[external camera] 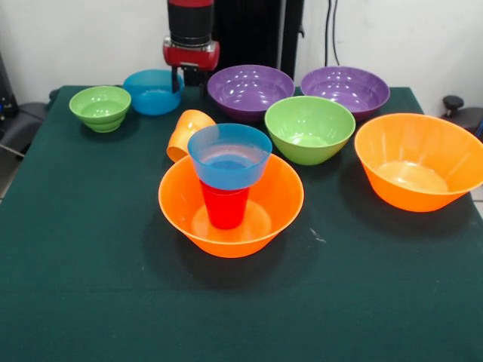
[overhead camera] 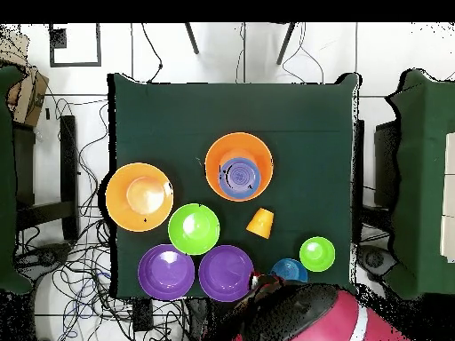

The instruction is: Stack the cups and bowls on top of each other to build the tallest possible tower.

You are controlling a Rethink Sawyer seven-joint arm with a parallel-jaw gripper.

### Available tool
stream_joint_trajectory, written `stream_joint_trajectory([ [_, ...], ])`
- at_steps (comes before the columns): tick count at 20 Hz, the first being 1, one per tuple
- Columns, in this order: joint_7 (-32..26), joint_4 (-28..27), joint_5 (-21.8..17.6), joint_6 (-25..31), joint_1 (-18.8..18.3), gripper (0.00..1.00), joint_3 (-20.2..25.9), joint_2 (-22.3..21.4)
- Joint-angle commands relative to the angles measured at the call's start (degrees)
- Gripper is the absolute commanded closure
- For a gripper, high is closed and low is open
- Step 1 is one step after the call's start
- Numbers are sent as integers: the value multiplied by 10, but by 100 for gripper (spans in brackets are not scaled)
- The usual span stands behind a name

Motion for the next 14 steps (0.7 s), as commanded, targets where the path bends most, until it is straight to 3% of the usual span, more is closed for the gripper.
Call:
stream_joint_trajectory([
  [1,50,-62,11,-24,8,0,40,11],
  [2,50,-62,14,-28,14,0,33,12],
  [3,50,-63,17,-32,20,100,26,13],
  [5,47,-63,18,-44,33,100,13,10],
  [7,49,-54,10,-18,15,100,35,-4],
  [14,49,-51,11,-5,13,100,40,-11],
])
